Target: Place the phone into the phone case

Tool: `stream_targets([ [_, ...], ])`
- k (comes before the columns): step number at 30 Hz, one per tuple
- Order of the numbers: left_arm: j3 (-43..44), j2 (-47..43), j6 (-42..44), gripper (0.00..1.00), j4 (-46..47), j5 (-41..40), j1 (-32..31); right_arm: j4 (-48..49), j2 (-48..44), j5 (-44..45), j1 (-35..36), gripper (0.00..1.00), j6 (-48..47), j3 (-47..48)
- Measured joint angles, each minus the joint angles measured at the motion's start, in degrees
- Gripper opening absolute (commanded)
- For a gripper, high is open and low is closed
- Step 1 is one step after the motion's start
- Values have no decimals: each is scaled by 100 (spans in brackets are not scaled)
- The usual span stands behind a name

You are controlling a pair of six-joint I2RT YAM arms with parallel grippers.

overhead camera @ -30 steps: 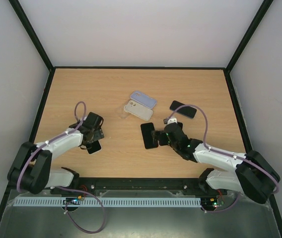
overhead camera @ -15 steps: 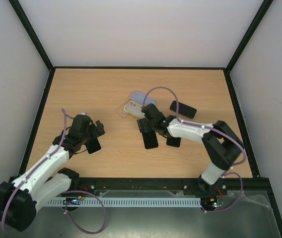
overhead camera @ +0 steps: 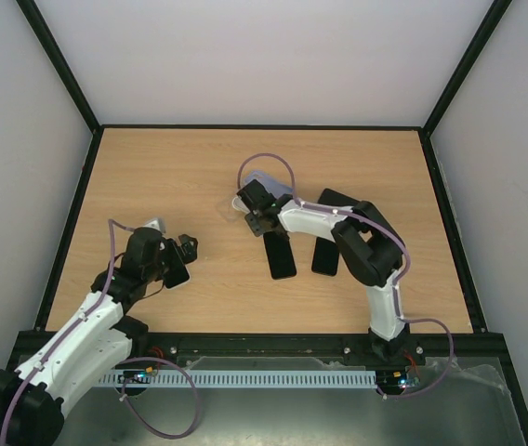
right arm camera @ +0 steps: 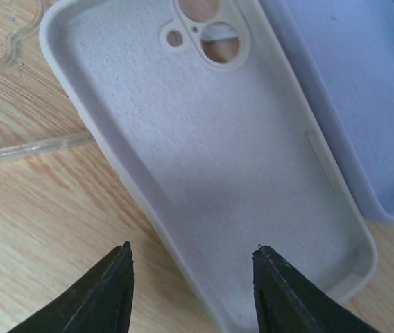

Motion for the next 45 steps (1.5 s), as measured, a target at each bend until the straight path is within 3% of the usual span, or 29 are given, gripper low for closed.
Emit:
stream_targets([
  [13,-24,33,52,100,251,173,0,-284,658,186,24,2,-409,717],
  [26,-76,20,-7,100,337,173,0,-662,601,146,227,2,-177,868],
  [45,-398,-17,-238,100,496,492,0,-769,-876,-599,1753,2,2094,-710],
])
